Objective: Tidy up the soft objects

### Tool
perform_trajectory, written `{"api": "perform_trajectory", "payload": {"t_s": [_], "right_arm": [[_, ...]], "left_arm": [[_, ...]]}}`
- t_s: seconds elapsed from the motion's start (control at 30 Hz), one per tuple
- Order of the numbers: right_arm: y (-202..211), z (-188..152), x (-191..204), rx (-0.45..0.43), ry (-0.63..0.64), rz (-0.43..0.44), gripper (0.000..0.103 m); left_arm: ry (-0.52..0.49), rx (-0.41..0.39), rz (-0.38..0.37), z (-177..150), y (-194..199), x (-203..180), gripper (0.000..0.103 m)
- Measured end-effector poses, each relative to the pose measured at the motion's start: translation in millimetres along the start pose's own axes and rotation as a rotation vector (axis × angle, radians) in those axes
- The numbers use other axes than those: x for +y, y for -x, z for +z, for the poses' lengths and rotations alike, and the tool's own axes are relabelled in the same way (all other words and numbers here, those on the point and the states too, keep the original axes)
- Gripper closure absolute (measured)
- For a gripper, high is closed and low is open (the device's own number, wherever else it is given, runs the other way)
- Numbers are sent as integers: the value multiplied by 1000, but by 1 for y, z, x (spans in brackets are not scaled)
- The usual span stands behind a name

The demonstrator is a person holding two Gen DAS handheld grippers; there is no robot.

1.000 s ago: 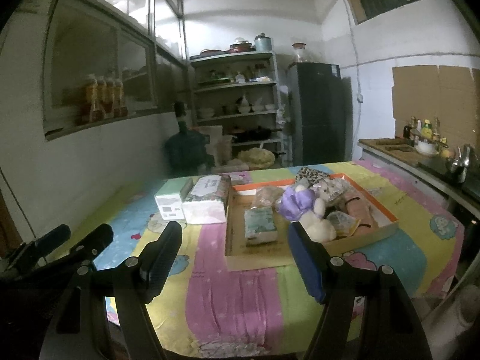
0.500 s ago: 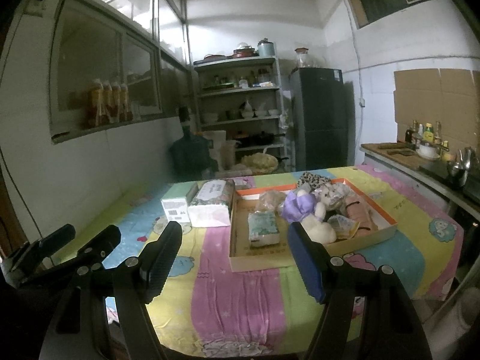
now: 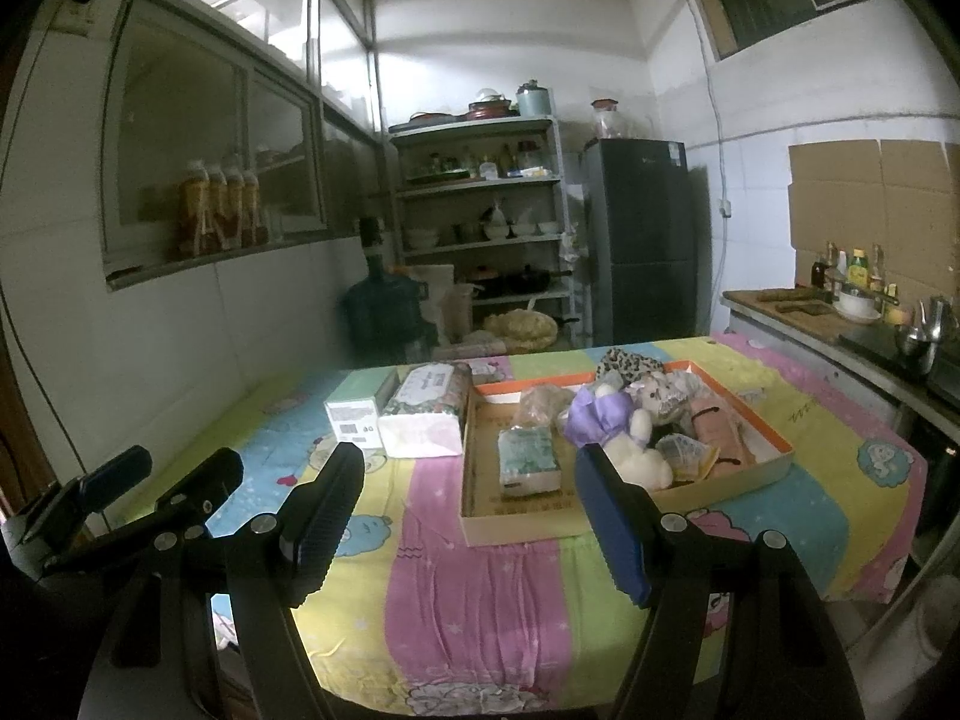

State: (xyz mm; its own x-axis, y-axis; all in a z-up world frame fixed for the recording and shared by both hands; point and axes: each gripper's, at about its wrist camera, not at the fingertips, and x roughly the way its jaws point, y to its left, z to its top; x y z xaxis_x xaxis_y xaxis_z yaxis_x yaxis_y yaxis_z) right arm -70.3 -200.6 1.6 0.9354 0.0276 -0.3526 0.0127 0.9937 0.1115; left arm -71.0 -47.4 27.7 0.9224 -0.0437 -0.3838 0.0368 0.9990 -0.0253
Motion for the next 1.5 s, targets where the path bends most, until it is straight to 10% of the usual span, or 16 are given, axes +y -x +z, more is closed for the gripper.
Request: {"api": "perform_trajectory", "payload": {"t_s": [1.5], "right_arm": [[7, 6, 2, -14, 3, -1, 29]], "left_arm": [[-1, -5, 0, 0, 2, 0, 29]]}}
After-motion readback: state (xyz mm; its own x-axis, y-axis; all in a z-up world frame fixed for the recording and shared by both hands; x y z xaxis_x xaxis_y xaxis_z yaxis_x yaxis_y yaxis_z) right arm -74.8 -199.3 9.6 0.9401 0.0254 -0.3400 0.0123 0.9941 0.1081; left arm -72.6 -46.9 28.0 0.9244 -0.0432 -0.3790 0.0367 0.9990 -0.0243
